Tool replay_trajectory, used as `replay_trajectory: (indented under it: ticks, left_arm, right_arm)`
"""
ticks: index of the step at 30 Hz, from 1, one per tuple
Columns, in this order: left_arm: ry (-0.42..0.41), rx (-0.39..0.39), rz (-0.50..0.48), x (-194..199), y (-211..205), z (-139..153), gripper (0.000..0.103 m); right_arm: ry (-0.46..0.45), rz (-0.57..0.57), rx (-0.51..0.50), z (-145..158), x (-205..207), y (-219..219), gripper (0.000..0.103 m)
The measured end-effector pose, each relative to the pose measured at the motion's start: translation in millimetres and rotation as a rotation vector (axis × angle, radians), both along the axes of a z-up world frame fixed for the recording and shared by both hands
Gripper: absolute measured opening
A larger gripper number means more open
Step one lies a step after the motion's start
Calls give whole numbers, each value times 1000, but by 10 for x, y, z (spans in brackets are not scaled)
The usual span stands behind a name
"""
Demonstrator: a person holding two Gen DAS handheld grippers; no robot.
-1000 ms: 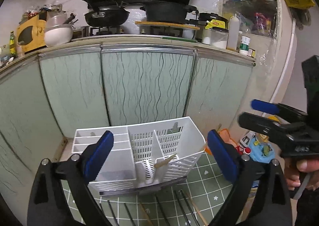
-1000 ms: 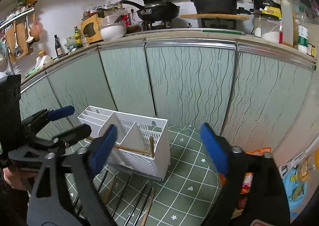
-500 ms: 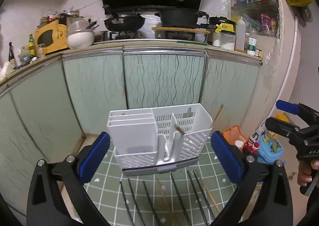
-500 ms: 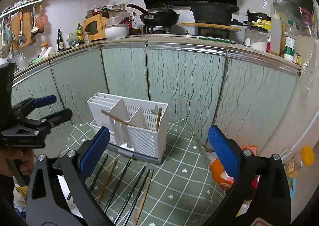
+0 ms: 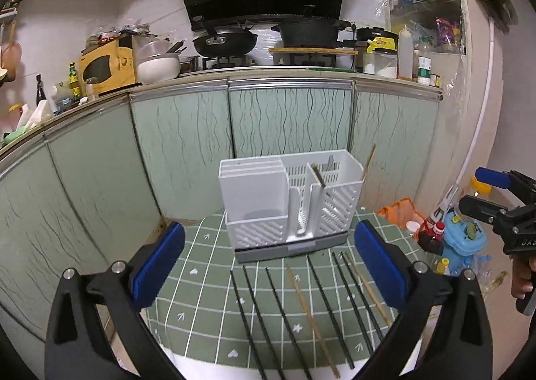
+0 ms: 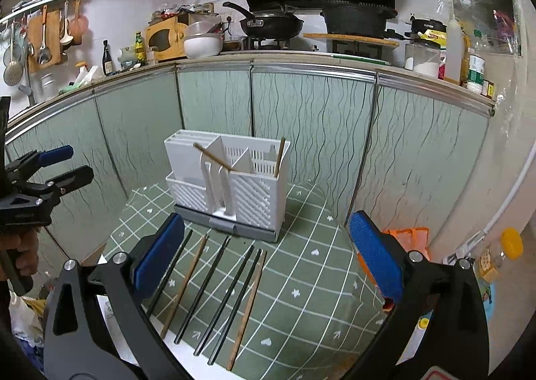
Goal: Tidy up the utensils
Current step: 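Move both open tools back over the remaining chopsticks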
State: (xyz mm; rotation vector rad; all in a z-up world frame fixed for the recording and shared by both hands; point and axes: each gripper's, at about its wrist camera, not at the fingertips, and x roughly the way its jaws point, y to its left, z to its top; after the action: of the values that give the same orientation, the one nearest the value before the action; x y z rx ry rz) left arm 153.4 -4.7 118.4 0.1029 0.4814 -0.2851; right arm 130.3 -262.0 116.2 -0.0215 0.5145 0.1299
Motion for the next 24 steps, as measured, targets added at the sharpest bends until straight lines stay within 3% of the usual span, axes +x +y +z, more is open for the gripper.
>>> replay_trajectory:
  ticks: [10,24]
  left_arm:
    - [33,13,64,-116,249,-423,99]
    - [81,-90,176,-281,529,-1127,99]
  right_arm:
    - [27,-41,-33,-425,-138,-30,95]
    - [99,-100,-40,-1227,-186,23,95]
